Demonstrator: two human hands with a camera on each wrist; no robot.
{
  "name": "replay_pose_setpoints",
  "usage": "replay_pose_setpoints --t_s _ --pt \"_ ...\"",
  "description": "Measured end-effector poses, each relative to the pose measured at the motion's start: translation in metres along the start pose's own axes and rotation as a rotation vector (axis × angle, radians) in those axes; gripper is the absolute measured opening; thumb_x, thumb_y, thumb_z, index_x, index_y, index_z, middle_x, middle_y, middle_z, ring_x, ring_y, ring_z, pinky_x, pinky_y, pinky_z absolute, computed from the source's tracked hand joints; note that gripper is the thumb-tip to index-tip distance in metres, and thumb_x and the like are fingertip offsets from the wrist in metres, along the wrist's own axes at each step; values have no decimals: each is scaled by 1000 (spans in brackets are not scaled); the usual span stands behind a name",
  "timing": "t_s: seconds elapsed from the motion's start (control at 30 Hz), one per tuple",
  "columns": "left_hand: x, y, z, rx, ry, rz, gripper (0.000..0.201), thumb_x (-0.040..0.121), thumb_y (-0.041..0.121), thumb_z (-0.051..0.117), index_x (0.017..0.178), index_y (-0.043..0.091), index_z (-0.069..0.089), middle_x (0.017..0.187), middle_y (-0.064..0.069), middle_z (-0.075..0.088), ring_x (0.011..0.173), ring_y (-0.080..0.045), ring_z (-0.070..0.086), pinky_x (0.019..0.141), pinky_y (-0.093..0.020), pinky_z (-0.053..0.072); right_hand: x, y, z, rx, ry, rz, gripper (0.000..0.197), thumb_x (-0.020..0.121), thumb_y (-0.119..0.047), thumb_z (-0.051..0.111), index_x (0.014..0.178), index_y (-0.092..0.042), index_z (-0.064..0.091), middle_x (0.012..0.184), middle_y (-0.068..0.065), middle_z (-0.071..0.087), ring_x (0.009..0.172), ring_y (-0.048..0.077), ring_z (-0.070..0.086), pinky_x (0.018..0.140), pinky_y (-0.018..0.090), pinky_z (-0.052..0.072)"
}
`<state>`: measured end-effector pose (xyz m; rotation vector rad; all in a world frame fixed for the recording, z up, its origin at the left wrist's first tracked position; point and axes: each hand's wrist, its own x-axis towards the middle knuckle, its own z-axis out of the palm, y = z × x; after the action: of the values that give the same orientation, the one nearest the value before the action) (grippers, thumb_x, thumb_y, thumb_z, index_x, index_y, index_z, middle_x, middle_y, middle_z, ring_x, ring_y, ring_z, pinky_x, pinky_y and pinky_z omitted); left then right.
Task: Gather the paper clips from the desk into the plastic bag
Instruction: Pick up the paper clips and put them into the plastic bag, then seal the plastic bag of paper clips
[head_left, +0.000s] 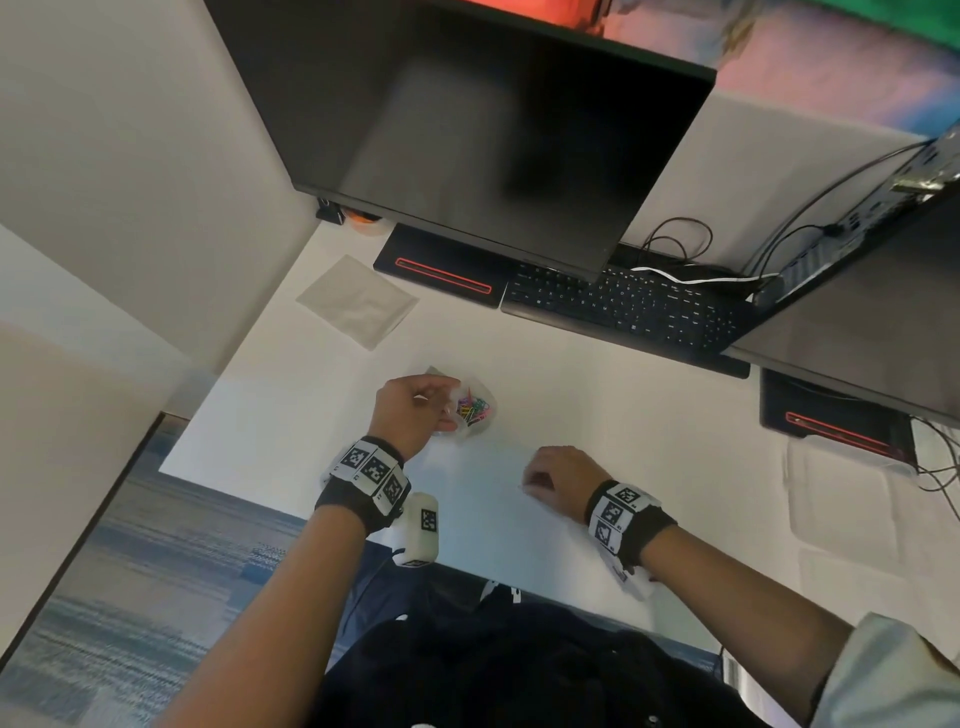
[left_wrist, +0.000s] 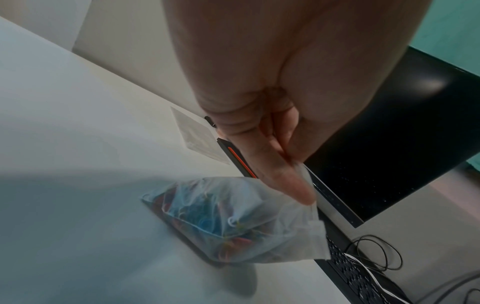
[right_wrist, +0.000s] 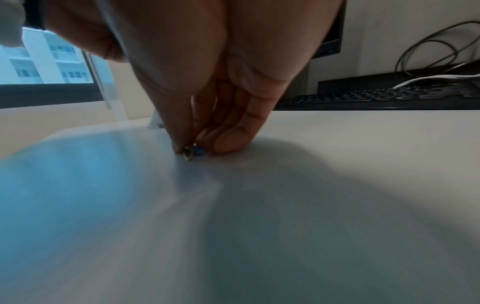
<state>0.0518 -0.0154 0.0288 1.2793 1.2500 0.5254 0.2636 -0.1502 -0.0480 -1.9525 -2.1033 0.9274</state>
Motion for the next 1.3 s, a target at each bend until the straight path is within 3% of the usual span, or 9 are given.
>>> replay_pose_setpoints --t_s 0.3,0.47,0.6,0.7,0.83,0.93,1.0,1.2,1.3 --pt "-2 6 3 22 -15 -18 17 95 4 59 94 13 74 66 -5 66 59 -22 68 76 -43 62 -8 1 -7 34 -120 96 8 85 -23 64 83 -17 66 78 -9 59 72 9 52 71 21 42" --pt "-4 21 13 115 -66 0 17 95 6 60 91 12 75 74 -8 67 62 -22 70 65 -29 62 6 -5 -48 451 199 250 10 77 -17 78 82 -8 75 75 7 73 58 8 62 61 21 55" --pt "-2 33 21 218 -99 29 18 96 5 57 97 8 74 80 -11 70 57 -18 71 49 -24 57 21 -40 -84 659 445 171 9 76 -16 80 80 -10 75 69 3 72 53 3 60 55 15 51" --pt "3 37 28 214 -133 50 20 96 4 57 94 13 75 85 -14 72 68 -28 75 68 -37 63 34 -55 -86 611 473 156 7 77 -19 79 78 -13 76 69 -1 73 59 5 64 60 13 50" --pt "8 41 31 177 -113 68 16 95 2 58 100 7 73 82 -14 73 66 -23 75 69 -30 63 34 -53 -78 489 532 143 14 85 -27 70 82 -17 78 75 -2 73 67 9 64 66 23 51" --pt "15 42 31 109 -53 69 15 93 1 61 100 6 73 81 -16 74 68 -24 75 74 -34 63 23 -45 -69 527 716 164 23 73 -43 78 83 -23 70 79 -6 63 67 7 57 61 16 47" --pt "19 42 31 47 -26 51 16 91 -1 62 101 6 72 73 -12 74 67 -24 75 73 -33 63 16 -44 -61 607 671 232 38 63 -48 84 86 -24 65 80 -5 63 68 8 57 60 14 48" --pt "18 53 35 -43 -87 0 24 91 -1 63 115 4 64 66 -9 74 64 -21 75 68 -28 62 32 -46 -56 781 644 304 11 78 -14 78 88 -11 76 82 -4 72 66 -7 62 66 7 47" --pt "21 53 33 363 -16 230 26 92 15 64 117 20 66 76 1 71 70 -13 70 75 -29 59 31 -41 -59 757 617 276 9 83 -17 73 90 -12 75 85 -6 72 73 -9 64 72 6 48"
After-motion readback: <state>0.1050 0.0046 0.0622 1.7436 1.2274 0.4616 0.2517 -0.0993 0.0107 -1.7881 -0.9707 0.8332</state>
